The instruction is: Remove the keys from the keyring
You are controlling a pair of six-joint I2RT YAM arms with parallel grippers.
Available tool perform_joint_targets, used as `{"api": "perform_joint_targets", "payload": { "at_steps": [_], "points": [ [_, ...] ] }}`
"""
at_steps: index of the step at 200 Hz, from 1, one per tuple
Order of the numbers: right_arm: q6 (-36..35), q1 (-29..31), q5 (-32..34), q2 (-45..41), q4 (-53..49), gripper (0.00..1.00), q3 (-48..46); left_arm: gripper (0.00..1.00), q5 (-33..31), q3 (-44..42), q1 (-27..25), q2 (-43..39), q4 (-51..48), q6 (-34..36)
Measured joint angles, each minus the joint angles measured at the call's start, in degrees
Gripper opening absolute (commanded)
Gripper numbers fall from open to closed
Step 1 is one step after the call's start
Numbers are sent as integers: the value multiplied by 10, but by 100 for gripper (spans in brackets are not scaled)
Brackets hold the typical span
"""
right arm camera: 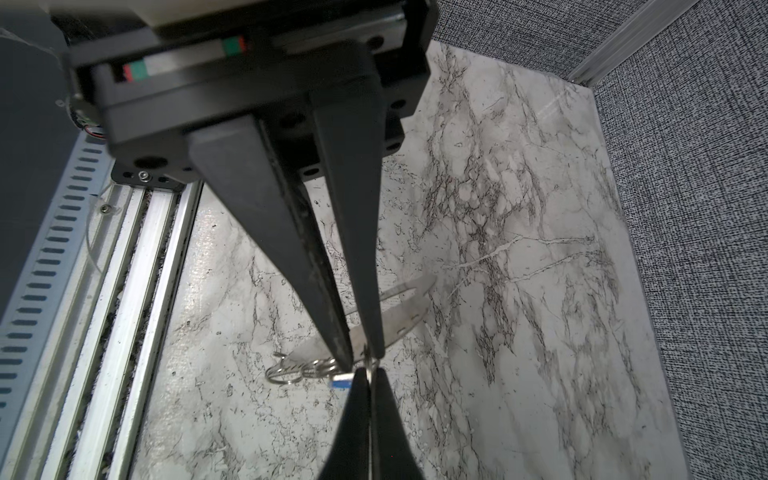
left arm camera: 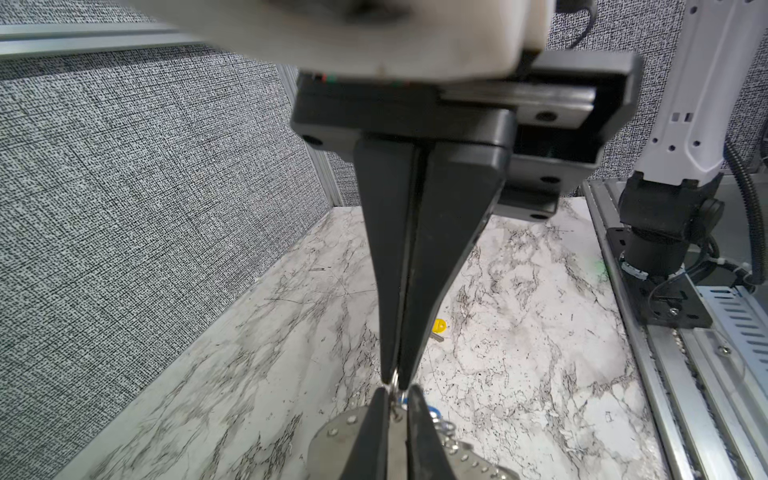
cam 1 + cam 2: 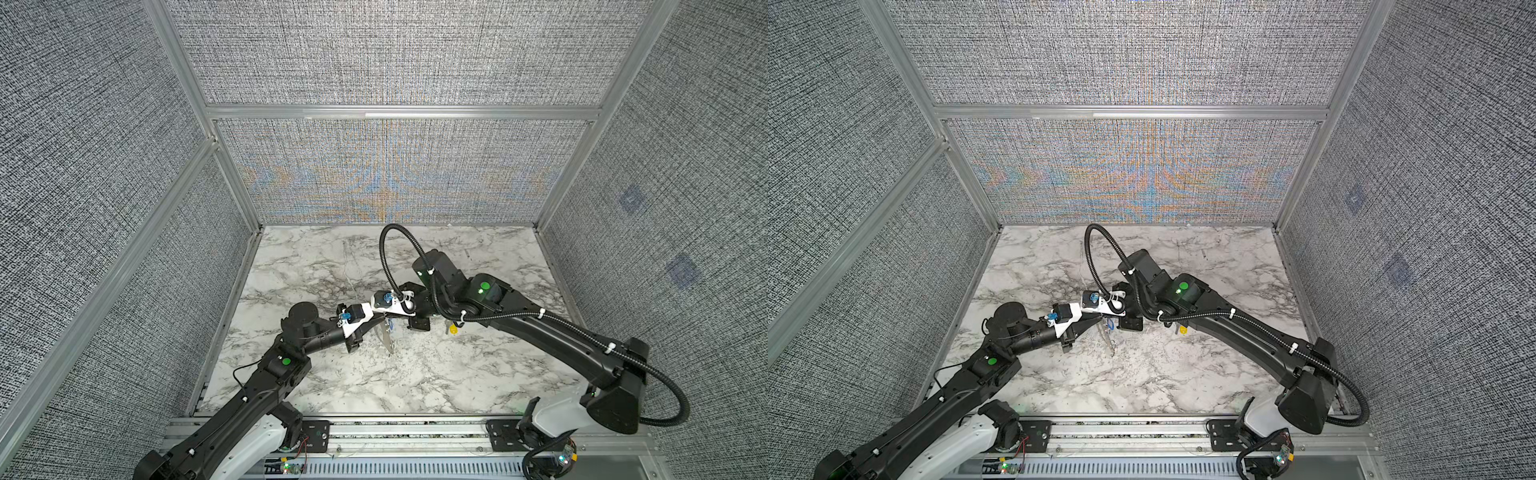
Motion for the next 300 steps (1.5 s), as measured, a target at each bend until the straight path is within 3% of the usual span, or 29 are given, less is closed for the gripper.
{"api": "perform_joint_targets", "payload": {
  "at_steps": [64,84,171,219,300],
  "points": [
    [4,-3,4,7,-28,0,14,5,15,13,-1,27,5,7],
    [4,-4,4,9,-35,0,17,14,18,20,-1,31,-3,23],
    [2,-10,-12,31,-97,0,45,20,-7,34,-3,0,-84,84],
    [11,-10,-19,42,-100,0,62,21,-14,9,-4,-31,-106,81],
    [19,-11,-20,56,-126,0,84,22,-19,-3,-8,-6,-80,57]
  ]
}}
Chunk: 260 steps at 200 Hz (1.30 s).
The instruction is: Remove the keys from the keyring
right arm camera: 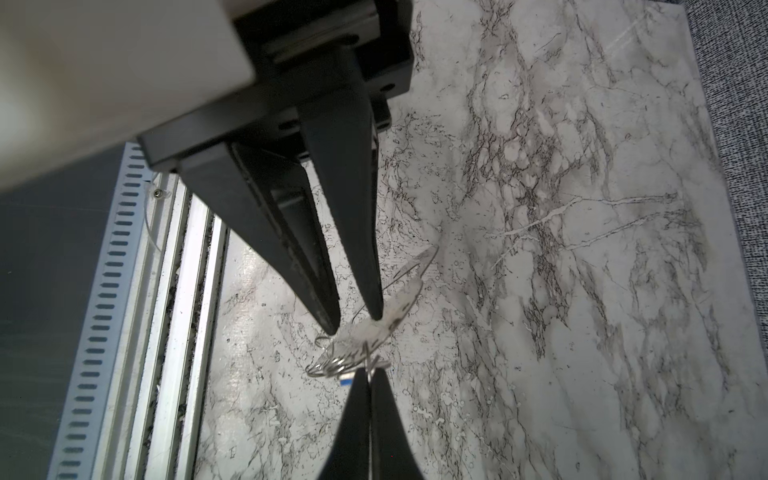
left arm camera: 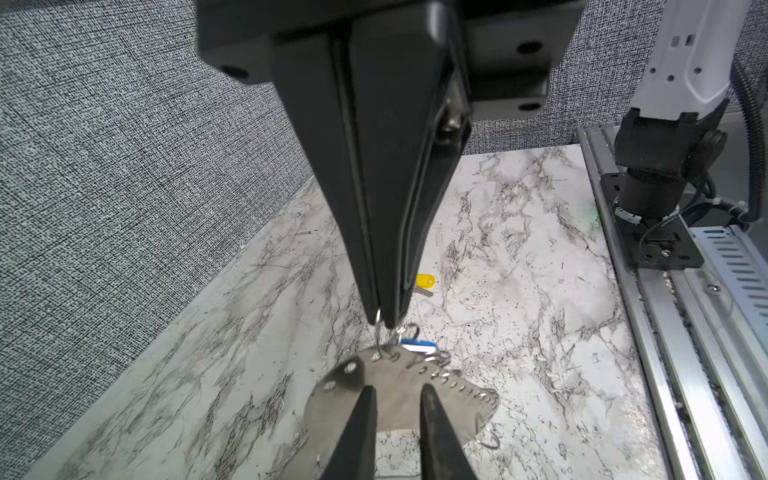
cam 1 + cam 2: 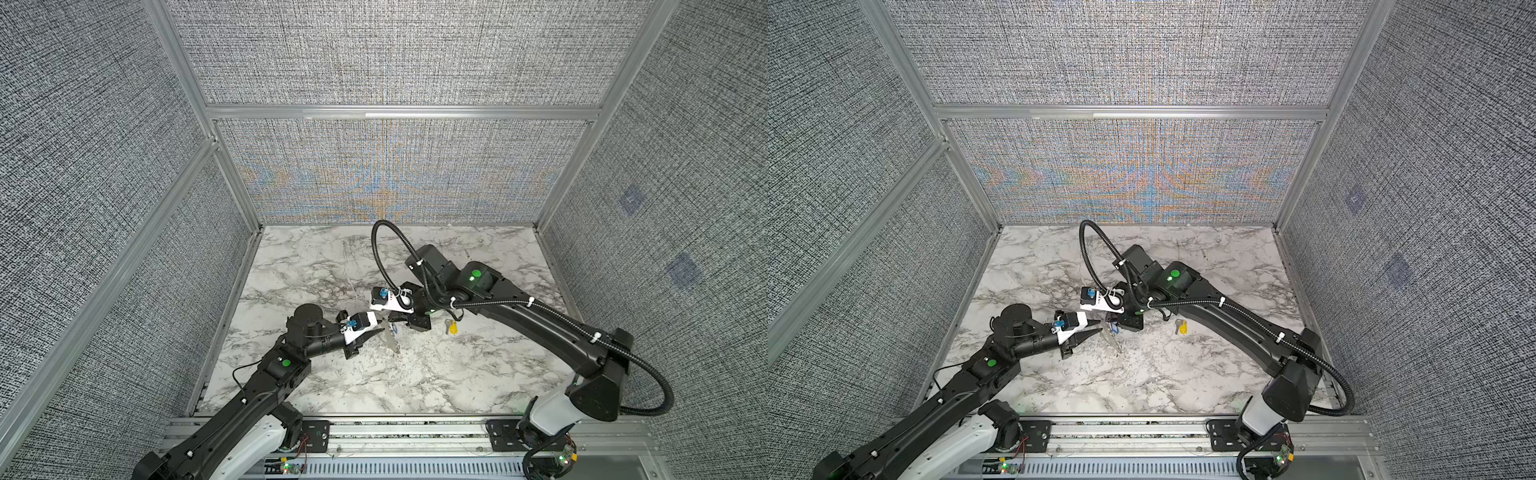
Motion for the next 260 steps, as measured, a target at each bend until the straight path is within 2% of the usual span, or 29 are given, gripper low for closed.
{"api": "perform_joint_targets", "payload": {
  "at_steps": [80,104,145,166,209,260],
  "points": [
    [17,0,0,14,-1,0,9,22,13,-7,-5,23,54,-25],
    [21,0,0,14,-2,0,10,16,16,-9,-6,28,61,-31],
    [24,0,-3,13,-3,0,9,15,15,-9,-7,29,66,-32],
    [24,1,-3,11,-2,0,6,15,16,-9,-7,29,66,-32],
    [13,2,2,6,6,0,-7,24,25,-9,-8,23,62,-36],
    [3,3,7,0,7,0,-13,20,38,0,-8,19,54,-35]
  ]
}}
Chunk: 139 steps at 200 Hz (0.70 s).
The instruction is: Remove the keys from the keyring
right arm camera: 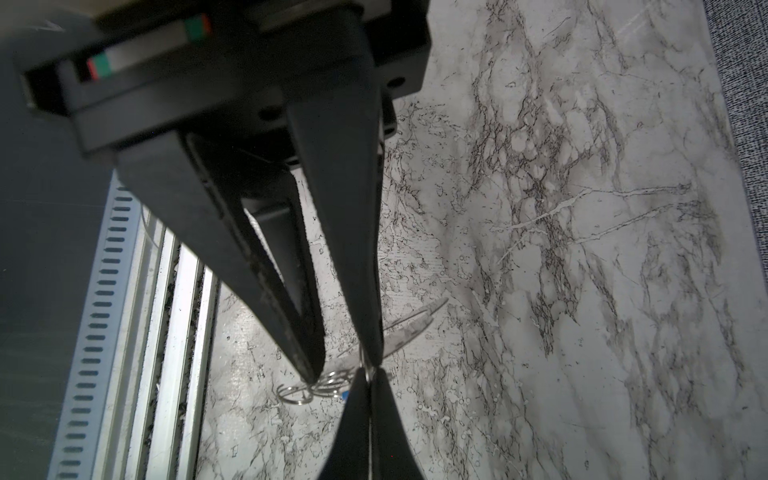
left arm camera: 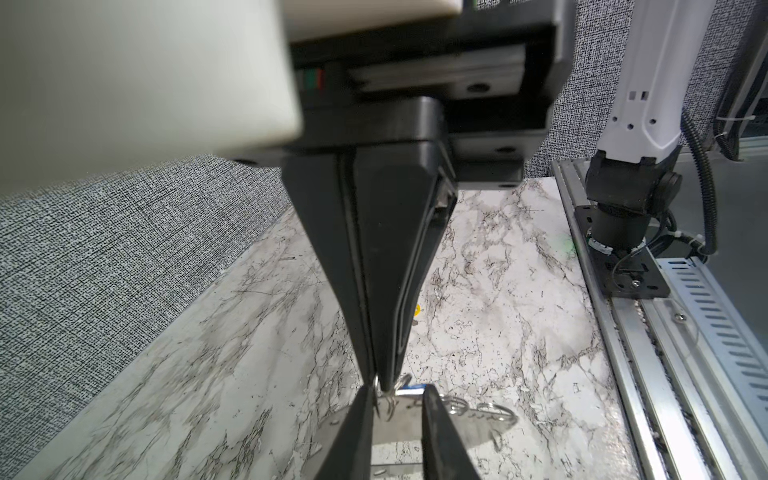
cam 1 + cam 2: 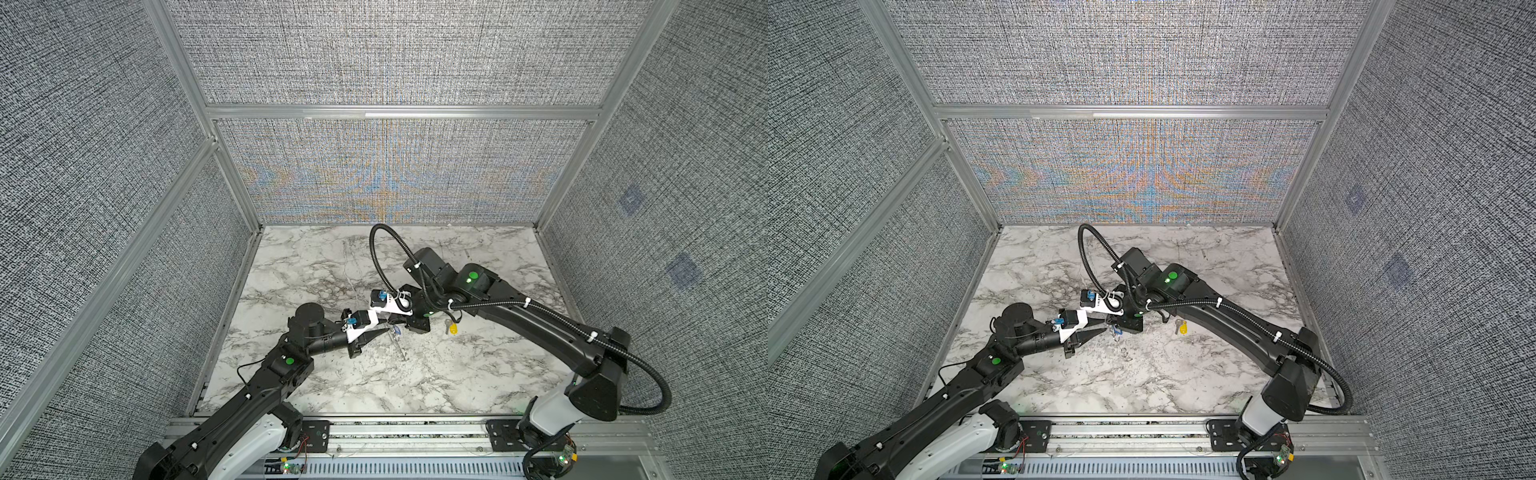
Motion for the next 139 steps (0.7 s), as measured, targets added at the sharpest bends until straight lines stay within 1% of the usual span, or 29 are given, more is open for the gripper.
{"api": "perform_joint_targets", "payload": {
  "at_steps": [15,75,139],
  "points": [
    [2,-1,0,-2,0,0,0,17,0,5,0,4,0,4],
    [20,-2,7,-8,-2,0,-3,14,1,19,0,26,3,13],
    [29,-2,4,-11,-6,0,-3,4,-1,23,0,30,5,26]
  ]
}}
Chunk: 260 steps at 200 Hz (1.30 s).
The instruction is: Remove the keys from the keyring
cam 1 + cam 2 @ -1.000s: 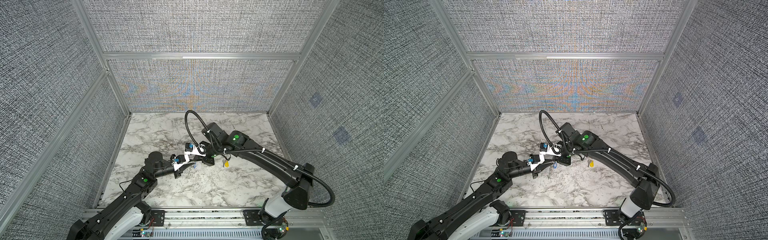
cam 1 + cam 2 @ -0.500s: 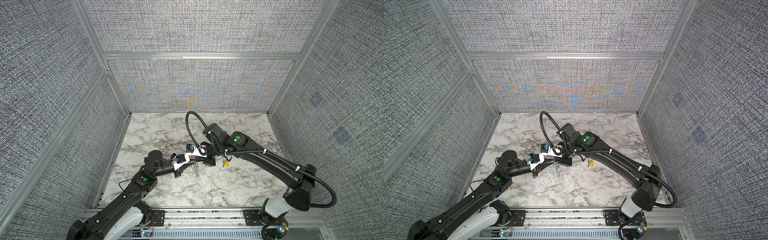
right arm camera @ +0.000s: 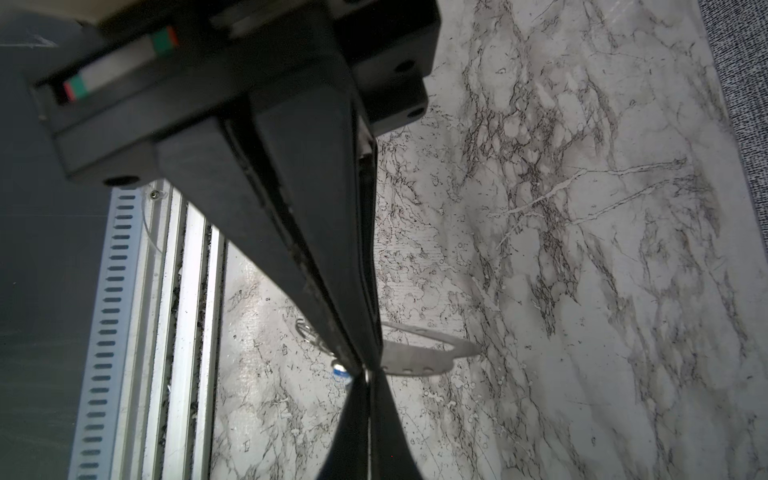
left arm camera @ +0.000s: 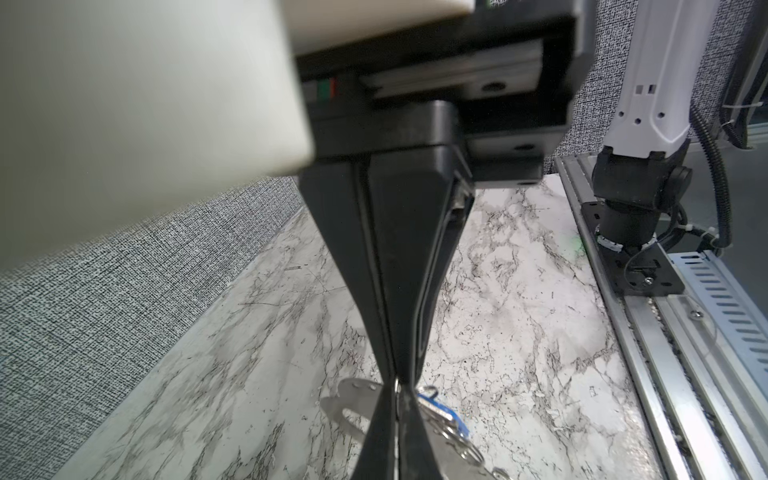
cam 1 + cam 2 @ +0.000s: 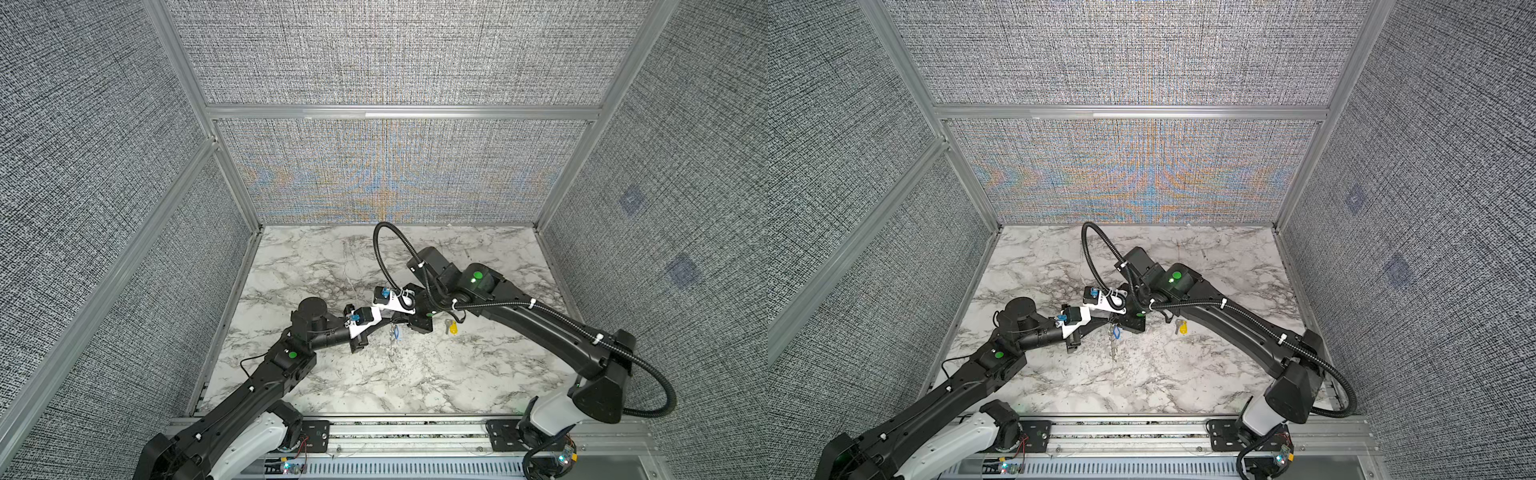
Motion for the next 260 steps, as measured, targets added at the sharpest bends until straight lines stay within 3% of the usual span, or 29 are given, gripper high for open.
{"api": "perform_joint_targets", "payload": {
  "at_steps": [26,101,210,260],
  "points": [
    [0,0,-2,-1,0,0,0,3,-1,0,0,-2,0,1],
    [-7,0,-6,-11,7,0,-8,15,-1,-11,-2,-11,-2,-8],
    [-27,1,-29,-15,25,0,-12,15,-9,-15,-1,-8,-14,-40],
    [-31,1,-25,-15,33,0,-16,20,-3,-15,-1,-18,-16,-55]
  ]
}}
